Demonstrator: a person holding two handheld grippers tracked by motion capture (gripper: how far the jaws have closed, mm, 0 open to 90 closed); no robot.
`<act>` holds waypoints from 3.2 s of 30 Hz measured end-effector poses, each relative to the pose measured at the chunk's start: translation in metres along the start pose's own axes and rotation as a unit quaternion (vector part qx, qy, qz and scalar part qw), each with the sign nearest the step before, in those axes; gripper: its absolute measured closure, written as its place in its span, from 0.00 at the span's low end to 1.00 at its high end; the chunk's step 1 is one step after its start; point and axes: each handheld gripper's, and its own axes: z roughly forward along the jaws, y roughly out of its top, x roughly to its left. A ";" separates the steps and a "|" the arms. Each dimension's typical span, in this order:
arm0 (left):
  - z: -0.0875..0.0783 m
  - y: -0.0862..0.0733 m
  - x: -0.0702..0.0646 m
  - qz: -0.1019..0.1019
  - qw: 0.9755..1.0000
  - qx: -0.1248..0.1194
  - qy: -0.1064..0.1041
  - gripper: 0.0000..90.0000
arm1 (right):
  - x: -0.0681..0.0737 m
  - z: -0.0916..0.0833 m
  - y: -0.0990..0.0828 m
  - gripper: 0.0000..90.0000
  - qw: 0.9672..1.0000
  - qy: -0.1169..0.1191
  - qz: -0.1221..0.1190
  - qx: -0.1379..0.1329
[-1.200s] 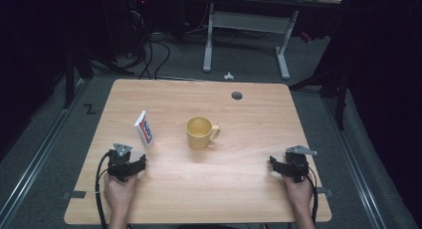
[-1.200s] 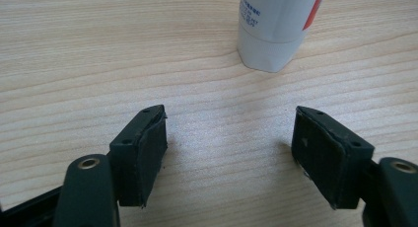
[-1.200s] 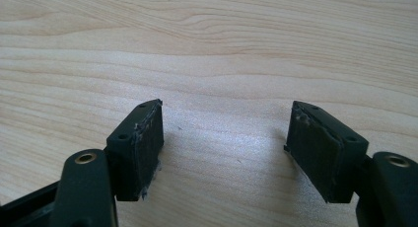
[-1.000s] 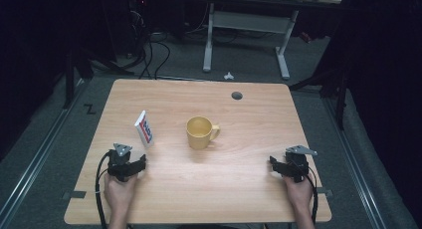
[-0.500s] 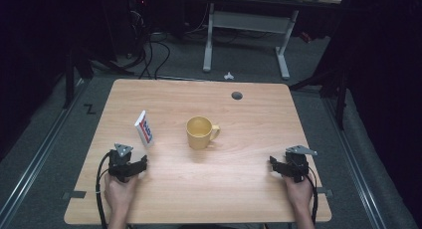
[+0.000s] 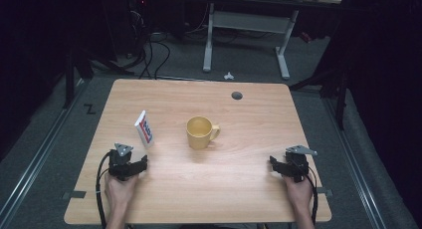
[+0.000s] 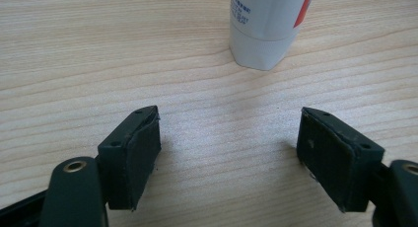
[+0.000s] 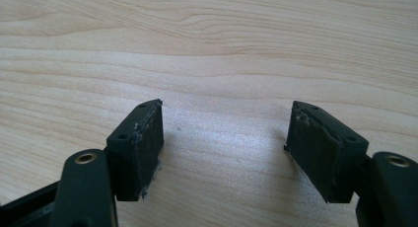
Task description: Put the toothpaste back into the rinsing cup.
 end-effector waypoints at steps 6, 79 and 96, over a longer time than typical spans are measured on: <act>-0.001 0.000 -0.002 0.002 1.000 0.004 -0.002 0.26 | 0.000 0.000 0.000 0.34 1.000 0.000 0.000 0.000; -0.020 0.074 -0.006 -0.023 0.997 -0.064 -0.030 0.27 | 0.000 0.000 0.000 0.33 1.000 0.001 -0.001 0.000; -0.006 0.087 -0.007 -0.032 0.996 -0.076 -0.034 0.39 | 0.000 0.000 0.000 0.33 1.000 0.002 -0.002 0.000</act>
